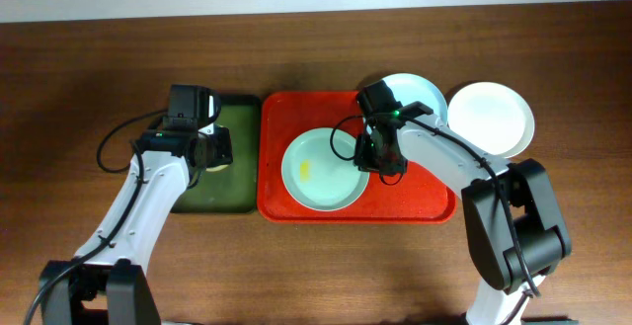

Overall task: Clean dirty plates on tray and stack at the side
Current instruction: 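Lift the sponge with the left gripper and move it over the light-blue plate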

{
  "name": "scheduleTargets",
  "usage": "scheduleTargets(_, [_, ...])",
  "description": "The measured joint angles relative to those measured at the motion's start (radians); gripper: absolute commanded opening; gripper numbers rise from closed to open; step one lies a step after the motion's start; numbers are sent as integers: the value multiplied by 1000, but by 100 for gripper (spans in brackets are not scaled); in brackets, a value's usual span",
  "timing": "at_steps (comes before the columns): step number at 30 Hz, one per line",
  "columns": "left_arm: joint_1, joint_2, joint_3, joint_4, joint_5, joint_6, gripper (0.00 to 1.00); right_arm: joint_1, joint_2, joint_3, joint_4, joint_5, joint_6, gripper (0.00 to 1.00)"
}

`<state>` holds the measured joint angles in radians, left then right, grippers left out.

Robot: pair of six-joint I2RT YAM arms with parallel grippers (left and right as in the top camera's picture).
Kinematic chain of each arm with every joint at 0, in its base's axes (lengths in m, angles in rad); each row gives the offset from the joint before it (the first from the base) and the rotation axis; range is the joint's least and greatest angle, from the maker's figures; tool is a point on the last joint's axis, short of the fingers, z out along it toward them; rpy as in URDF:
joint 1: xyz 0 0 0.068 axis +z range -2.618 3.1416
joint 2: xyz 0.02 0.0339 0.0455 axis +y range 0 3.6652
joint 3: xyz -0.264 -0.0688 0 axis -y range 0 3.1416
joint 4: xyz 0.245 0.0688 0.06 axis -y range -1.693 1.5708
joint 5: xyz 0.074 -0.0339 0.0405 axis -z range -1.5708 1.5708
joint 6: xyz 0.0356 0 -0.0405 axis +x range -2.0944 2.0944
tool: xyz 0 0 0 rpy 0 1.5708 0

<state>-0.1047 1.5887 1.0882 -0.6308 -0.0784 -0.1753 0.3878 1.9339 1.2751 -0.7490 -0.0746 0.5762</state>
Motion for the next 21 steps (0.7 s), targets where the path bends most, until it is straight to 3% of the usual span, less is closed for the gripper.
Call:
scheduleTargets(5, [0, 0, 0, 0, 0, 0, 0, 0, 0, -2, 13, 4, 3, 4])
scheduleTargets(17, [0, 0, 0, -3, 0, 34, 0, -1, -1, -3, -10, -109, -8, 4])
scheduleTargets(21, [0, 8, 31, -109, 0, 61, 0, -1, -1, -3, -7, -112, -13, 4])
